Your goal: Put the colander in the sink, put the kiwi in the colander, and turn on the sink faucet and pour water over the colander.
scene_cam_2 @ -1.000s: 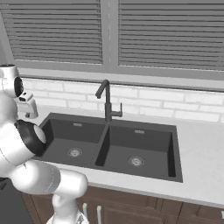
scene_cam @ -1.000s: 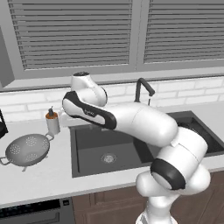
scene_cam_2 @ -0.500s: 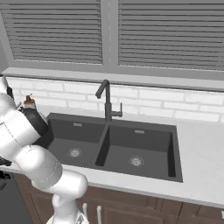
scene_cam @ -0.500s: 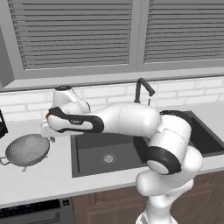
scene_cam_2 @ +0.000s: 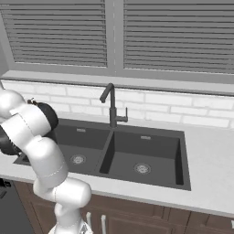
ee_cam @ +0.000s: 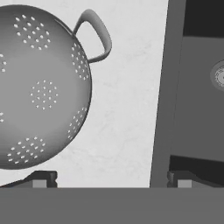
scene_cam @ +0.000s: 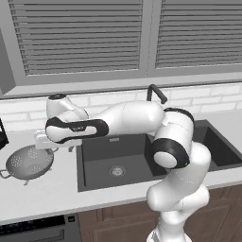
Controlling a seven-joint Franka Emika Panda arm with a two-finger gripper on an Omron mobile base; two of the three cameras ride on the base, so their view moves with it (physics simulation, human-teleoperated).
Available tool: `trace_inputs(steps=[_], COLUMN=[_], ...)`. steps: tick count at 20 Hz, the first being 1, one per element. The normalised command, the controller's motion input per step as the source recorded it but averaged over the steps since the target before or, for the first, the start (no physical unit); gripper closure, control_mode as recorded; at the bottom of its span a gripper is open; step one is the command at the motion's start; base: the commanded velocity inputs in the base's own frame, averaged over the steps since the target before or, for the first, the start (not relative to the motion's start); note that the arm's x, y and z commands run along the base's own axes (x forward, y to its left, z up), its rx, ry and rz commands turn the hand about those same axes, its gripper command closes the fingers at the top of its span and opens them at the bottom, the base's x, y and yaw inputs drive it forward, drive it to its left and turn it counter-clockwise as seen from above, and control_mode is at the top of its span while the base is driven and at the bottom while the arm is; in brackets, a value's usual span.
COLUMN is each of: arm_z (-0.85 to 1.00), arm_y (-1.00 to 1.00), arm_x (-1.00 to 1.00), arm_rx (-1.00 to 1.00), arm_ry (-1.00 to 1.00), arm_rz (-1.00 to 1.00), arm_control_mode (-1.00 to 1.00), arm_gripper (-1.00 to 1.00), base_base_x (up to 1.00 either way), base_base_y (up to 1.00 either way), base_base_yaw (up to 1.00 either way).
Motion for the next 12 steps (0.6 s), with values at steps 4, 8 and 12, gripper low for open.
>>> trace_inputs(steps=[4, 8, 12], arm_z=[-0.03, -0.06, -0.21], arm_y=[0.10, 0.08, 0.01], arm_x=[0.00, 0.02, 0.05], arm_rx=[0.00, 0.00, 0.00], arm_ry=[0.02, 0.00, 0.00], arm_rz=[0.00, 0.00, 0.00], arm_control_mode=[-1.00, -1.00, -1.00], arm_gripper=[-1.00, -1.00, -1.00], base_base_x=[0.00, 0.00, 0.00], base_base_y=[0.00, 0.00, 0.00], base_base_yaw=[0.00, 0.00, 0.00])
